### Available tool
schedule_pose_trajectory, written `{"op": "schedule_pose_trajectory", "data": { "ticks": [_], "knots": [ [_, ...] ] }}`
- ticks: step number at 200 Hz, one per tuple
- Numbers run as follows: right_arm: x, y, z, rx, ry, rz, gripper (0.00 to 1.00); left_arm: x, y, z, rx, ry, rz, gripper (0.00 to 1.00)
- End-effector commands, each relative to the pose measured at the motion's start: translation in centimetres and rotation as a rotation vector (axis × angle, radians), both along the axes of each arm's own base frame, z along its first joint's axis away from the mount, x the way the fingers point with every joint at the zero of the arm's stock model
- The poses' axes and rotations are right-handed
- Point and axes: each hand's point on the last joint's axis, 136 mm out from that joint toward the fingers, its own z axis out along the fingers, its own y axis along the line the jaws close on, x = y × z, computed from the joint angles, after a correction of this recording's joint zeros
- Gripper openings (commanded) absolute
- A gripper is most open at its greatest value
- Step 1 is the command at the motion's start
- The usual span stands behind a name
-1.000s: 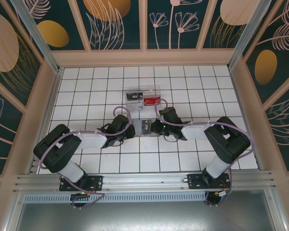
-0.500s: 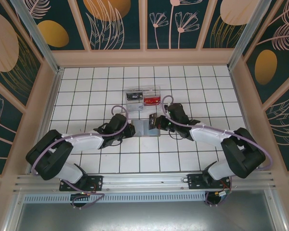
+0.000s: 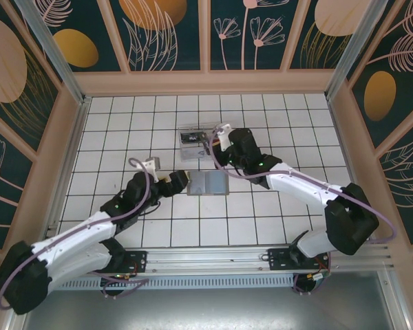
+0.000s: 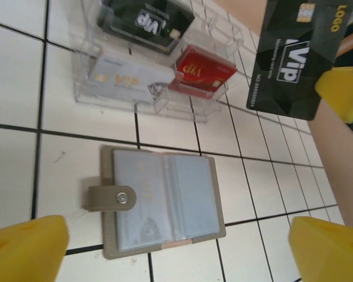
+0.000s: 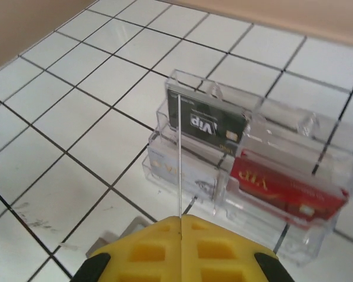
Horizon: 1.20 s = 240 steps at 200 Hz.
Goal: Take the credit cards out of the card holder
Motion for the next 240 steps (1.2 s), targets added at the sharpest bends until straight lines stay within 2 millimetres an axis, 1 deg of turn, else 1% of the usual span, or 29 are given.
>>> {"op": "schedule_pose_trajectory", "data": {
  "ticks": [1, 18, 34, 50, 72, 85, 124, 172, 195, 240],
  "knots": [
    [1.0, 1.6, 1.6, -0.183, -0.27, 0.145, 0.0, -0.7, 2.1, -0.5, 0.022, -0.009, 0.062, 0.99],
    [1.7, 2.5, 1.8, -0.265, -0.342, 0.203, 0.0, -1.3, 3.1, -0.2, 0.011, -0.025, 0.081, 0.99],
    [2.9, 2.9, 1.3, -0.375, -0.384, 0.234, 0.0, -1.8, 4.0, 0.0, 0.008, -0.038, 0.101, 0.98],
    [3.8, 3.2, 0.3, -0.492, -0.423, 0.281, 0.0, -2.3, 4.6, 0.2, -0.006, -0.051, 0.11, 0.99],
    [5.1, 2.8, -1.5, -0.668, -0.482, 0.312, 0.0, -2.7, 5.3, 0.5, -0.016, -0.065, 0.128, 0.98],
    [5.4, 2.6, -2.6, -0.747, -0.505, 0.345, 0.0, -2.9, 5.6, 0.5, -0.02, -0.071, 0.132, 0.99],
    [6.4, 3.4, -2.9, -0.811, -0.551, 0.373, 0.0, -3.0, 6.2, 0.7, -0.012, -0.08, 0.157, 0.99],
    [6.3, 4.6, -4.4, -0.849, -0.551, 0.419, 0.0, -2.9, 6.4, 0.6, 0.001, -0.085, 0.163, 0.98],
    [6.9, 4.7, -5.1, -0.869, -0.539, 0.415, 0.0, -2.9, 6.4, 0.6, 0.004, -0.087, 0.161, 0.98],
    [7.5, 5.5, -4.9, -0.869, -0.549, 0.411, 0.0, -2.9, 6.5, 0.3, 0.015, -0.085, 0.162, 0.98]
  ]
}}
